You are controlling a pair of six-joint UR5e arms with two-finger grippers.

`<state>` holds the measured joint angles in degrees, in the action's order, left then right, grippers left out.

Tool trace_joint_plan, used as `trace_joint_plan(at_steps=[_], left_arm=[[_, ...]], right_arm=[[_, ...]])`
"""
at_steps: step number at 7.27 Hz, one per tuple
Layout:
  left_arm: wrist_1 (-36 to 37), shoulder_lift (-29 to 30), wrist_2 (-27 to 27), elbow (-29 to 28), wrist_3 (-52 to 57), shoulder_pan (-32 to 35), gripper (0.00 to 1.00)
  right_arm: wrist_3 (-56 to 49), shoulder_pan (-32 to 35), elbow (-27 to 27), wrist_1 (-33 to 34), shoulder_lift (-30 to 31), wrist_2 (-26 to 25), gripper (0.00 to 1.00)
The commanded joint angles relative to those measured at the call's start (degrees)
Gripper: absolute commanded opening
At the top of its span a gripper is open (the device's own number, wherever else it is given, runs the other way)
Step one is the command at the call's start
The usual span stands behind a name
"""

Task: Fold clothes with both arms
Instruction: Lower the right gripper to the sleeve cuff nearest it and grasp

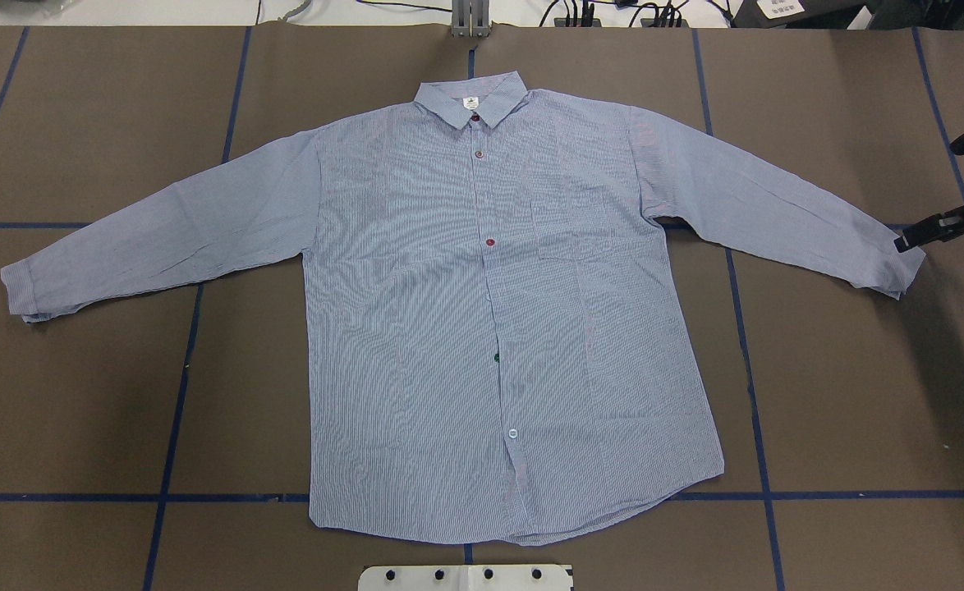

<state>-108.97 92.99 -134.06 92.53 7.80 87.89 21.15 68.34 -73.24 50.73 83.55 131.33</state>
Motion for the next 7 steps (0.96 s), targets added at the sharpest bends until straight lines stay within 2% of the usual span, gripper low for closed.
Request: trace_joint_plan(at_steps=[1, 2, 4, 7], left_arm=[[0.1, 0.0, -2.5, -0.1, -0.2, 0.0, 1.00], [0.1, 0.0, -2.5, -0.1, -0.2, 0.0, 1.00], [0.1, 0.0, -2.5, 0.1, -0.2, 0.0, 1.00], [0.2, 0.1, -2.5, 0.1, -0.2, 0.0, 1.00]], right_arm=[[0.0, 0.0, 0.4, 0.2, -0.1, 0.3, 0.73], [0.0, -0.1, 0.8, 0.2, -0.7, 0.3, 0.68], [-0.4, -0.1, 4.0, 0.2, -3.1, 0.4, 0.68], [-0.4, -0.2, 4.1, 0.3, -3.0, 1.5, 0.62]])
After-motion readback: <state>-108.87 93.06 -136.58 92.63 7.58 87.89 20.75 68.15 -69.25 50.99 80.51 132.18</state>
